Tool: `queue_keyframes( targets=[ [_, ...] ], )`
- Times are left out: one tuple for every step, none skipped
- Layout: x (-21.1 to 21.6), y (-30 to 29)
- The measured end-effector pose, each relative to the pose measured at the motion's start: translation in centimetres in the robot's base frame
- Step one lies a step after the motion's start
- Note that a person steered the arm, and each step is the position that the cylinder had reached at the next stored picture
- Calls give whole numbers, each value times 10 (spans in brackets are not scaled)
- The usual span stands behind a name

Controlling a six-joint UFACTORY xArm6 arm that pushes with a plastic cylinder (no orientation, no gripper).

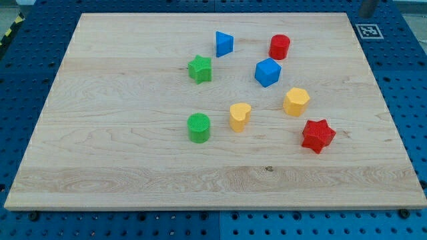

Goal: Point your arm at the center right

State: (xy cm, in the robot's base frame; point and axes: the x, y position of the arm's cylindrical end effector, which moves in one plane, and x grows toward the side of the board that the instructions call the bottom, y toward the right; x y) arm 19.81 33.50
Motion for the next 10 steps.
queue_keyframes(
  targets=[
    [-7, 0],
    [-7, -1],
    [-6, -3],
    [-6, 0],
    [-6, -23],
    [26, -56],
    [78, -61],
    [81, -61],
    [112, -65],
    [162, -72]
  ],
)
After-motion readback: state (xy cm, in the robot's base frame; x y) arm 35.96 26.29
